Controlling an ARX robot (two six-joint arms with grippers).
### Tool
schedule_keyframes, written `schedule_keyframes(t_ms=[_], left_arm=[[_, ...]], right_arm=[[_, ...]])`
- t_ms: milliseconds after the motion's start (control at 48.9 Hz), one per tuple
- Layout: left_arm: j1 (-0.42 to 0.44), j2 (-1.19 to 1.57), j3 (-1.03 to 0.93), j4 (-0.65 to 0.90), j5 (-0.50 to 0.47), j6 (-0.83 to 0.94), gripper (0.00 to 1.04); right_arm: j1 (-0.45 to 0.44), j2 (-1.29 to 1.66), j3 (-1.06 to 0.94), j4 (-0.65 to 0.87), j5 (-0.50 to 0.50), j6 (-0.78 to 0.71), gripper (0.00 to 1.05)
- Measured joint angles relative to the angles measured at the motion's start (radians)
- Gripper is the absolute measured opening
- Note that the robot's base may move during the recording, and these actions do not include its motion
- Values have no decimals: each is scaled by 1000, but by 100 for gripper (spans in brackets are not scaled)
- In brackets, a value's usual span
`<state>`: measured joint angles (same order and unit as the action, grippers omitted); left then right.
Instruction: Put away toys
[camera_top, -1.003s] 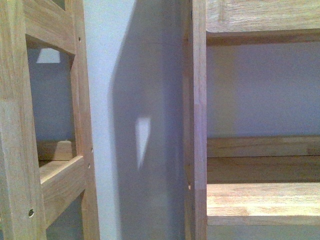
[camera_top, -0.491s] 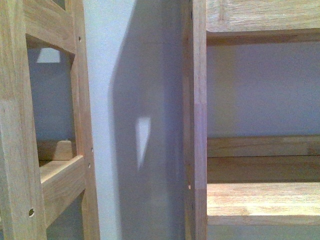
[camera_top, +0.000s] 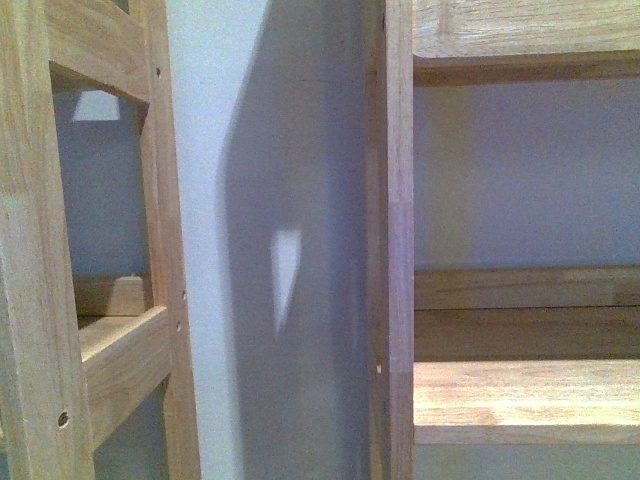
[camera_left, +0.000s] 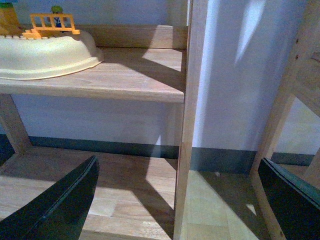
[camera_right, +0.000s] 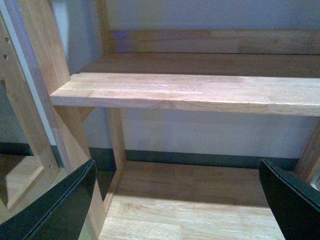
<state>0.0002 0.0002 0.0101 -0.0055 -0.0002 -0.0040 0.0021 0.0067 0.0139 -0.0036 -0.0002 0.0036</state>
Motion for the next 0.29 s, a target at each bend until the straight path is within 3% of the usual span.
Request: schedule_keyframes(t_ms=[286], left_arm=[[0,0,0,0,0,0,99]], right_arm=[[0,0,0,0,0,0,98]])
